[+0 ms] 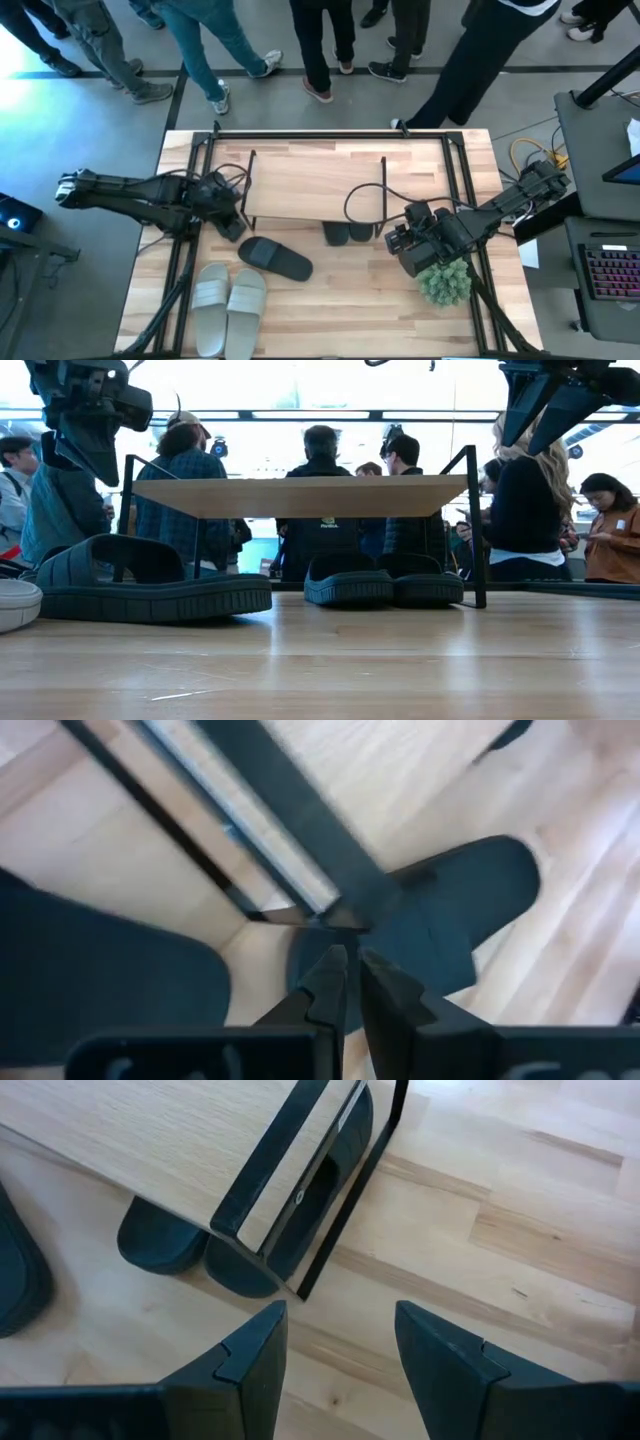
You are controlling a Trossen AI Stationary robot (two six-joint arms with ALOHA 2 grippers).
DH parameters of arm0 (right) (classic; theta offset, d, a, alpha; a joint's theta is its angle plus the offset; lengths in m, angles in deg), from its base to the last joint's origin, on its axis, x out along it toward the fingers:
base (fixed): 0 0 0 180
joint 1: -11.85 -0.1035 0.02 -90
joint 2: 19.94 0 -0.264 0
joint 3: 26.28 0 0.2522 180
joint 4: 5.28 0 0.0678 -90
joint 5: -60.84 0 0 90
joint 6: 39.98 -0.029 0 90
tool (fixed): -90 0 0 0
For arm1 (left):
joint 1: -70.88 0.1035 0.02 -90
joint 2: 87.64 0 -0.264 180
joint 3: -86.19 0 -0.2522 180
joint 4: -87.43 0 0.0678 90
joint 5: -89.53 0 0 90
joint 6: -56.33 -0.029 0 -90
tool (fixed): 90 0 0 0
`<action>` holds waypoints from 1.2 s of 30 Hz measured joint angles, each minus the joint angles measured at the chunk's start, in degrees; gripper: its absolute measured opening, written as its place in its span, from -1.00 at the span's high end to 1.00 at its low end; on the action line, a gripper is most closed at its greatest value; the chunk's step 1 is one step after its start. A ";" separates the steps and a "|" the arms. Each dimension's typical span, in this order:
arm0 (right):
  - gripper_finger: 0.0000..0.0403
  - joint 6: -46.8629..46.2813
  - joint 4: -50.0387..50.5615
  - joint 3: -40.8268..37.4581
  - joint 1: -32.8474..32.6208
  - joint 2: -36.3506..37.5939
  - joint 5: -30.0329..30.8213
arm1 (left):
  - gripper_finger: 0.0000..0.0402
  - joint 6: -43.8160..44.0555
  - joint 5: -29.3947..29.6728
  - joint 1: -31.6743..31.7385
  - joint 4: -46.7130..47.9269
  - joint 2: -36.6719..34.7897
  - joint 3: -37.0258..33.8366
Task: Pick and place slides into the shelf
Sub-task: Put the bottom black slide under the shelf
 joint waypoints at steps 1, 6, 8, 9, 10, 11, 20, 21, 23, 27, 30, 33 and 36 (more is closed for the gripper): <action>0.12 0.01 0.00 -0.07 0.01 0.00 0.02 | 0.94 0.04 0.01 -0.30 -0.35 -0.02 -0.04; 0.12 0.34 -0.06 -0.32 0.02 0.00 -1.95 | 0.94 0.05 0.14 -2.02 0.68 -0.43 -0.09; 0.12 1.74 -0.10 -0.34 -0.09 0.00 -5.64 | 0.94 0.05 0.20 -2.68 3.07 -1.13 -0.09; 0.12 2.37 -0.22 -0.34 -0.31 0.00 -7.30 | 0.94 0.10 0.59 -2.91 4.16 -1.54 -0.09; 0.14 2.92 -0.64 -0.34 -0.61 0.00 -8.71 | 0.94 0.16 1.54 -3.07 5.24 -1.96 -0.09; 0.15 3.62 -1.45 -0.34 -0.96 0.00 -9.85 | 0.94 0.38 2.49 -3.12 6.06 -2.35 -0.09; 0.60 11.14 -14.49 -0.96 -0.07 0.14 -11.56 | 0.94 0.58 10.28 -3.04 6.35 -4.94 -1.05; 0.66 11.40 -14.90 -1.16 0.44 0.10 -11.55 | 0.94 0.58 10.26 -3.04 6.30 -4.96 -1.43; 0.77 11.87 -15.65 -1.51 1.40 0.07 -11.53 | 0.94 0.82 10.26 -3.04 6.36 -5.01 -2.34; 0.92 12.04 -16.03 -2.08 3.15 0.07 -10.48 | 0.94 1.56 10.49 -3.04 5.90 -4.49 -3.24; 0.95 12.09 -16.27 -1.99 4.11 0.07 -9.00 | 0.94 1.53 11.15 -3.04 5.53 -3.86 -3.26; 0.96 12.89 -16.99 -1.72 4.99 0.07 -8.58 | 0.94 1.37 11.49 -3.04 5.34 -3.30 -3.26; 0.96 13.21 -17.11 -1.65 5.85 0.07 -8.46 | 0.94 1.13 11.49 -3.05 5.10 -3.15 -3.26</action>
